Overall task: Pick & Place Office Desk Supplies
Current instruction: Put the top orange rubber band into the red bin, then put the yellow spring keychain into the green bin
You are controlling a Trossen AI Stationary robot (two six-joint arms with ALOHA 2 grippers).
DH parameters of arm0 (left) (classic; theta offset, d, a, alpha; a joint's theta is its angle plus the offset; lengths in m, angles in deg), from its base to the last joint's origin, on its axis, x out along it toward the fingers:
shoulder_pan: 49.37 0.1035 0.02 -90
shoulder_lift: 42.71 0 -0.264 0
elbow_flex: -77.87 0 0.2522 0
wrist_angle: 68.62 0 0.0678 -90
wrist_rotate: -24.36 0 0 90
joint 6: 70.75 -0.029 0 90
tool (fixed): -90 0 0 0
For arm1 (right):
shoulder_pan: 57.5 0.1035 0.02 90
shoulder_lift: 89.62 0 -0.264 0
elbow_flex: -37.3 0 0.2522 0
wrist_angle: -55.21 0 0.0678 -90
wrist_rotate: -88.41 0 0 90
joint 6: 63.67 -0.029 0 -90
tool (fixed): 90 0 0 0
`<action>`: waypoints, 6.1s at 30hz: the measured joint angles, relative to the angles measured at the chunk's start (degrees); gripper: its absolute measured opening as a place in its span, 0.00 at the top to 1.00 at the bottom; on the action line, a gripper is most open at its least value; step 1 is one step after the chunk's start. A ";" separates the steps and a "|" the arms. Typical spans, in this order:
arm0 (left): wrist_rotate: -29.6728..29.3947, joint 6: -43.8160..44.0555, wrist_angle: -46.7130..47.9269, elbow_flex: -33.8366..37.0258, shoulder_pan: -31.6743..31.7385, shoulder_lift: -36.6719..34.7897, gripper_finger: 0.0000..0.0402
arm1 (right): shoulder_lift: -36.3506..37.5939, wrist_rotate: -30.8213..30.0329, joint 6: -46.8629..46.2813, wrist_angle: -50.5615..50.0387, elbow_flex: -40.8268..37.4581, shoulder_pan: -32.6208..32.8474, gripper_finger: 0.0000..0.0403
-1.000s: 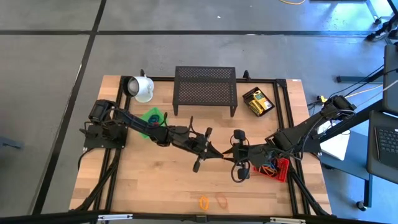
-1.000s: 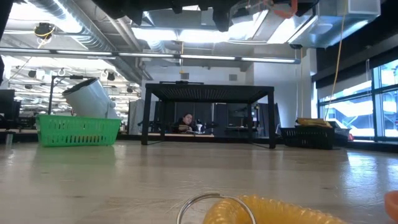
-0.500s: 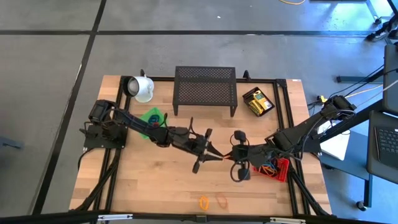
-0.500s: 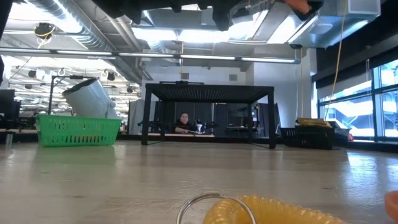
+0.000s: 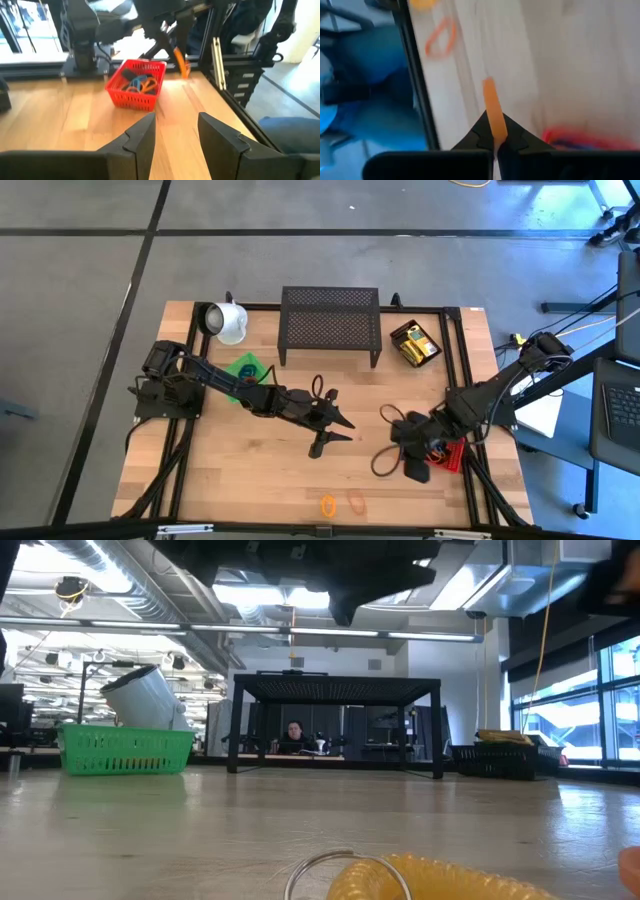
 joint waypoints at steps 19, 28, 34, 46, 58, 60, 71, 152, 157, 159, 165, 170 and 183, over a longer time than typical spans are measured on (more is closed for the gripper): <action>2.23 1.42 7.73 0.00 -7.22 3.63 0.64 | -6.81 1.99 -31.50 -16.23 -0.02 12.06 0.99; 2.64 2.27 11.66 0.02 -13.11 3.61 0.63 | -12.28 2.06 -30.84 -23.87 -0.04 12.08 0.97; 0.81 6.24 12.66 0.02 -15.71 3.61 0.60 | -12.66 2.15 -30.78 -23.34 -0.04 12.08 0.86; -4.13 11.28 13.05 0.02 -19.39 3.61 0.56 | -12.66 0.47 -32.57 -23.33 -0.04 12.08 0.53; -9.80 11.91 10.13 -0.02 -21.33 8.11 0.56 | -12.66 0.03 -33.14 -23.29 -0.04 12.08 0.40; -9.47 11.70 7.91 -0.02 -21.10 9.76 0.56 | -12.66 0.03 -33.14 -23.29 -0.04 12.08 0.40; 0.79 10.23 2.72 -6.03 -18.54 20.93 0.56 | -12.66 -0.86 -33.11 -23.11 -0.04 12.06 0.40; -37.42 0.28 38.24 -8.79 -12.37 -11.59 0.97 | -12.46 -56.24 1.03 25.35 0.02 11.73 0.40; -40.09 14.22 59.62 -8.79 -10.77 -12.11 0.97 | -12.46 -53.68 -0.41 25.37 0.02 11.73 0.40; -40.04 20.21 69.16 -8.79 -9.61 -12.11 0.97 | -12.46 -53.55 -0.47 25.35 0.02 11.73 0.40; -40.02 33.96 94.50 -8.79 -5.30 -12.11 0.98 | -12.46 -53.76 -0.53 25.35 0.02 11.73 0.40; -40.51 42.09 108.93 -7.90 -1.69 -12.24 0.98 | -12.46 -53.79 -0.53 25.35 0.02 11.73 0.40; -37.98 45.05 105.77 2.70 8.15 -13.05 0.96 | -12.46 -53.55 -0.51 25.35 0.02 11.73 0.40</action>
